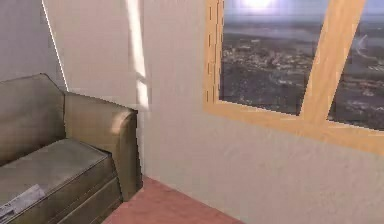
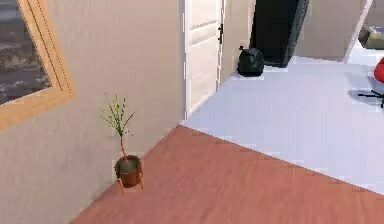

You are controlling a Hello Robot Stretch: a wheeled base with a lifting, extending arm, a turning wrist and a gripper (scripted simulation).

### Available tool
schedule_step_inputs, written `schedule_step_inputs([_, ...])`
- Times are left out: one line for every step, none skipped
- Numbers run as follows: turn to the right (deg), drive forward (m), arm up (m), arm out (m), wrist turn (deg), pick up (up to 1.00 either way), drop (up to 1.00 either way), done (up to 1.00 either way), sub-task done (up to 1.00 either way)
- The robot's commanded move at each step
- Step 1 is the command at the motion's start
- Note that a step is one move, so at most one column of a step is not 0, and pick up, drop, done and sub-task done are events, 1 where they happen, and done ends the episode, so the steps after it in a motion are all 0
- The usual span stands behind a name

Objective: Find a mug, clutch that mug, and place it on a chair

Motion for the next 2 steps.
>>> schedule_step_inputs([45.0,0.0,0.0,0.0,0.0,0.0,0.0,0.0,0.0])
schedule_step_inputs([45.0,0.0,0.0,0.0,0.0,0.0,0.0,0.0,0.0])
